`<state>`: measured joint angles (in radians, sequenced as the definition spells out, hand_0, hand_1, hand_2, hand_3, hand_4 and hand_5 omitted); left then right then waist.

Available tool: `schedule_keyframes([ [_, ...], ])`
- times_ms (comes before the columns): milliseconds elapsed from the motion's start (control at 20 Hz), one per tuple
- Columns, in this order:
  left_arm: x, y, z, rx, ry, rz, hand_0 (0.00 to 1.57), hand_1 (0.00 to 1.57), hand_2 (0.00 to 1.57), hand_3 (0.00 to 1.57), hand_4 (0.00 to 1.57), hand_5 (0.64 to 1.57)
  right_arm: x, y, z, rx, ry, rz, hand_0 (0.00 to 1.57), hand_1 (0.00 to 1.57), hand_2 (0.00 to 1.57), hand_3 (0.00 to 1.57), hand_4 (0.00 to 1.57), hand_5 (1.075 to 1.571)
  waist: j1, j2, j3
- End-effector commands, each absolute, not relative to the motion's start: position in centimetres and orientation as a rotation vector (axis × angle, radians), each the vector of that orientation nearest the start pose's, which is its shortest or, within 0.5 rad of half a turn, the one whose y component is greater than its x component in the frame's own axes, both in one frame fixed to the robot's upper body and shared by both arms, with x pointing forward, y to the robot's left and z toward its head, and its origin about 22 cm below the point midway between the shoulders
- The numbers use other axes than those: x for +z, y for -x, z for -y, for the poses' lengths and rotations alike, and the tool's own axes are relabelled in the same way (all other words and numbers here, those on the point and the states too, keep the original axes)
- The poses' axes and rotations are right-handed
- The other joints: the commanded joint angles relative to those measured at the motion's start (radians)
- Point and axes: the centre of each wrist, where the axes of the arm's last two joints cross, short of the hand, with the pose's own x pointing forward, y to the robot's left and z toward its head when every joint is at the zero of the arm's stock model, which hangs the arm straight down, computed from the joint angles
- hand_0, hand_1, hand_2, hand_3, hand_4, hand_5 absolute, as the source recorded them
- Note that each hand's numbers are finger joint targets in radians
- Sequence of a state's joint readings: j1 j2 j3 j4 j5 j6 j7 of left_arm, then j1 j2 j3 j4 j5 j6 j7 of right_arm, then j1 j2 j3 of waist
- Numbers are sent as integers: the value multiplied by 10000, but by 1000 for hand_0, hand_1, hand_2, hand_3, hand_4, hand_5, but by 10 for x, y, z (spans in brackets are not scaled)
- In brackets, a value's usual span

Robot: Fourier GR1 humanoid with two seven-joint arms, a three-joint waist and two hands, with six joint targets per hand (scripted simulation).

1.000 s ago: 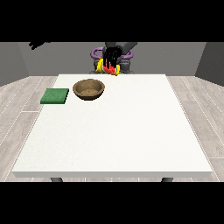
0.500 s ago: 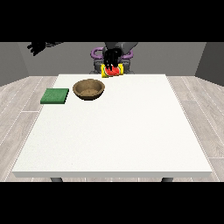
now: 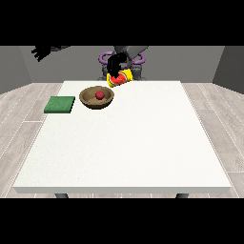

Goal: Pick the cup and pour the ball into the bowl, then pick the bowl and place it on the pad

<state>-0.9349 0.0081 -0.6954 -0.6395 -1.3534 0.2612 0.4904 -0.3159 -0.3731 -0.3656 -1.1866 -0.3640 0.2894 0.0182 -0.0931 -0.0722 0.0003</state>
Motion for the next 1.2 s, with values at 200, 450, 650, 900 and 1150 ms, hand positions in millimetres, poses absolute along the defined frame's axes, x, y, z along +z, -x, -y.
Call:
schedule_keyframes([
  [200,24,-383,-48,-20463,-17821,11603,1514,1514,1571,1571,1253,1514,61,-309,397,-1135,-821,16223,0,0,0,279,482,1570,-199,-114,3],
  [450,32,-386,-54,-20925,-17963,11658,1515,1515,1571,1571,1261,1506,41,-295,396,-1244,-774,16070,0,0,0,292,467,1570,-163,-109,-2],
  [650,43,-380,-37,-21327,-17423,11998,1513,1513,1571,1571,1286,1489,42,-302,389,-1556,-414,15719,0,0,0,305,497,1569,343,-395,-3],
  [900,31,-377,-63,-18779,-16235,13510,1532,1532,1571,1571,1252,1515,38,-294,395,-1763,-127,15900,0,0,0,283,516,1569,706,-130,-8],
  [1150,38,-383,-107,-13765,-13943,15360,276,276,1488,1571,901,1570,42,-283,413,-1861,222,15601,0,0,0,319,525,1569,1435,-458,-31],
])
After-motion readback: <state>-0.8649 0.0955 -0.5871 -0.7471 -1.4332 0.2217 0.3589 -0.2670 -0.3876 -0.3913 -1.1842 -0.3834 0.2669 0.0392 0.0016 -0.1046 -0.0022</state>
